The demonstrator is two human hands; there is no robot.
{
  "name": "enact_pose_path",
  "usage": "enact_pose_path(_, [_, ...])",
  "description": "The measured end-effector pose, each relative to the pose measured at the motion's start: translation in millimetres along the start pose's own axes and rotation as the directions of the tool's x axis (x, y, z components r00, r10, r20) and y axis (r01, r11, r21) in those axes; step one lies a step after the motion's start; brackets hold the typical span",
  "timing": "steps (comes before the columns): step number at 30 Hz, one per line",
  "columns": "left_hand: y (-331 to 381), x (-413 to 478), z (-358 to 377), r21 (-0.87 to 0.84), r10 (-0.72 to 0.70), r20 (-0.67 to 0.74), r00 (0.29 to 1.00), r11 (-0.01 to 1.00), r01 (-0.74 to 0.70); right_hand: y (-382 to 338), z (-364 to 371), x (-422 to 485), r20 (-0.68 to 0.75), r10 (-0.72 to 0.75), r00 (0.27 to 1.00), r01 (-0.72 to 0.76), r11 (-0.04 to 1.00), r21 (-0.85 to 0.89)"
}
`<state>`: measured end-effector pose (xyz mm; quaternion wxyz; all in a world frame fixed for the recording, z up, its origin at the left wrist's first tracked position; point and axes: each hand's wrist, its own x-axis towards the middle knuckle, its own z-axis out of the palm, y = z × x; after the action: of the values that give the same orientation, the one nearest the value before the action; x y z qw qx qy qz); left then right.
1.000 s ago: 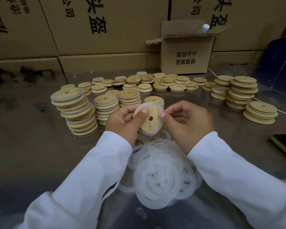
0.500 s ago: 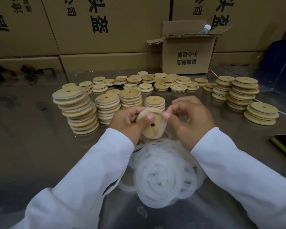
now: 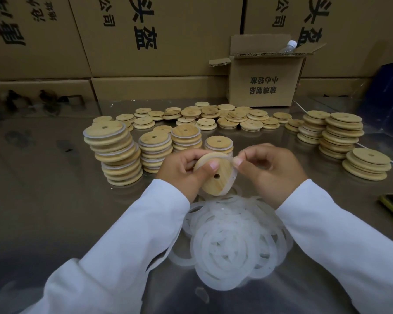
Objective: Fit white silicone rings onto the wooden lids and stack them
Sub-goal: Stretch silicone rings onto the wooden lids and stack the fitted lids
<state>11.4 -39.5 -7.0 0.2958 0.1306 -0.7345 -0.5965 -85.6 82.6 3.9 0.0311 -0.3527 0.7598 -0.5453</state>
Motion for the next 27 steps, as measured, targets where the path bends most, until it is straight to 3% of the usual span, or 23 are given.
enact_pose_path(8, [1.0, -0.4, 4.3, 0.065, 0.017, 0.036, 0.999, 0.998, -0.02, 3.5, 0.0, 4.3, 0.05, 0.107, 0.993, -0.109, 0.993, 0.051])
enact_pose_path(19, [-2.9, 0.5, 5.2, 0.003, -0.043, -0.12, 0.992, 0.999, 0.043, 9.5, 13.4, -5.2, -0.002, 0.005, 1.0, -0.005, 0.998, 0.056])
enact_pose_path(23, [-3.0, -0.5, 7.3, -0.071, -0.096, -0.098, 0.991, 0.993, 0.089, 9.4, 12.7, -7.7, -0.092, -0.107, 0.99, 0.096, 0.988, -0.117])
enact_pose_path(27, [-2.7, 0.3, 8.0, -0.09, -0.12, -0.076, 0.99, 0.989, 0.113, 7.6, 7.6, -6.0, -0.068, -0.169, 0.983, 0.143, 0.945, -0.293])
